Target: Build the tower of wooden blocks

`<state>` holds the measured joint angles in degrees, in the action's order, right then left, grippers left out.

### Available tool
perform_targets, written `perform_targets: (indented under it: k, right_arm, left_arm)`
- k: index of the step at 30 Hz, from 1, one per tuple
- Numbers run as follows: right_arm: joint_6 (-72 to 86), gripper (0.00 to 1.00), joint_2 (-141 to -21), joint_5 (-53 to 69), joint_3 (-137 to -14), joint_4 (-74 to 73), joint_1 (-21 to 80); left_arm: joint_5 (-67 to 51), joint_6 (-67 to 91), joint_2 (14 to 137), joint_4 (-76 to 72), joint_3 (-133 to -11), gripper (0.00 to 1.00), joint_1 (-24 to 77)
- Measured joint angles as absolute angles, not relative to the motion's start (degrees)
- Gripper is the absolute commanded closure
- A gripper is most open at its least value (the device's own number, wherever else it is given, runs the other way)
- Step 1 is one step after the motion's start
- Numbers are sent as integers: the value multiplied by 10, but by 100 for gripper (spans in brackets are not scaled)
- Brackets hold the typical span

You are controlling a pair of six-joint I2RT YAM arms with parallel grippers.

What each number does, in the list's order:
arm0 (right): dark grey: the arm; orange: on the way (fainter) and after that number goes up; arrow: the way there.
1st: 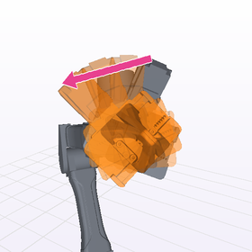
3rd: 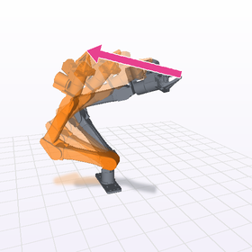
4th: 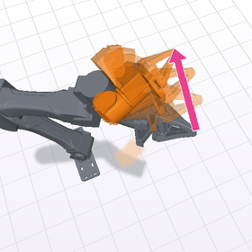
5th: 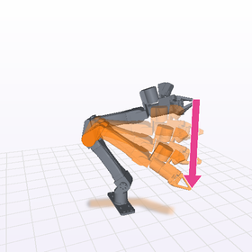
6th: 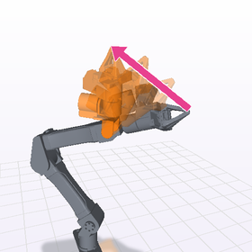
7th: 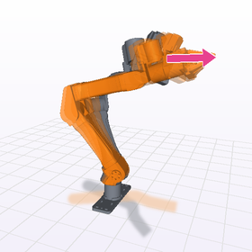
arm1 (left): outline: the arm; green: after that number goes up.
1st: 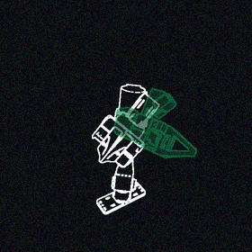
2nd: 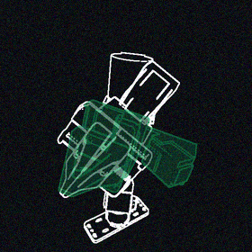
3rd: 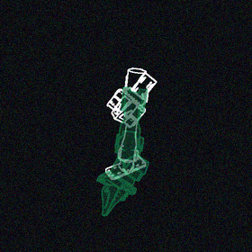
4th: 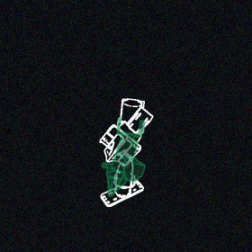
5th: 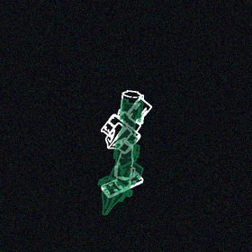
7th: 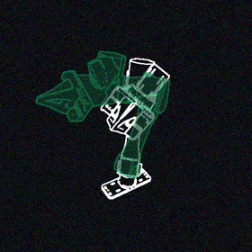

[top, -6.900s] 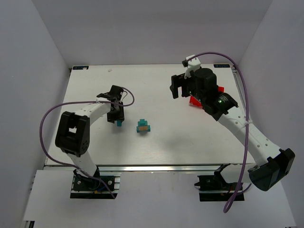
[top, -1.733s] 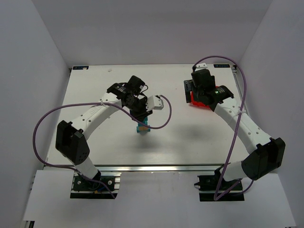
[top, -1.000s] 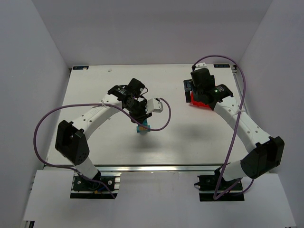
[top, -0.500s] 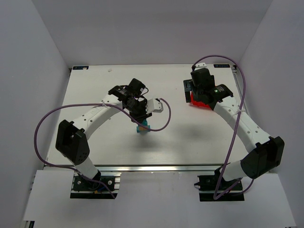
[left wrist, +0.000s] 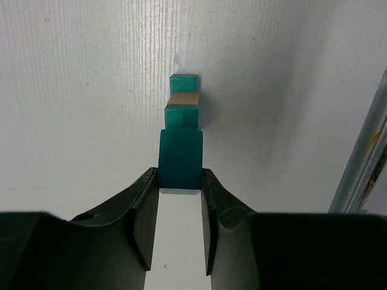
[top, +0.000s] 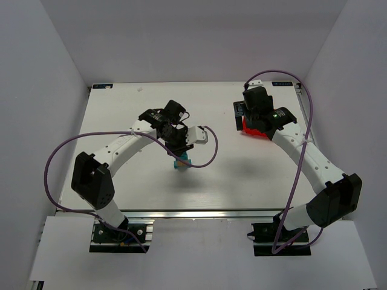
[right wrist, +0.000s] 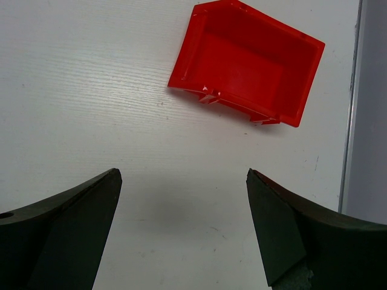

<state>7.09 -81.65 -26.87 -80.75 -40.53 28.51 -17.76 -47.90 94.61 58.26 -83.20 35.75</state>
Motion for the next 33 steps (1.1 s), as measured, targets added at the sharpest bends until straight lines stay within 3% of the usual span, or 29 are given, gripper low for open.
perform_targets:
  k: [33]
  right_arm:
    - [71, 11, -816, -269, -808, -405, 285]
  left_arm:
    - [-189, -502, 963, 615, -863, 88, 359]
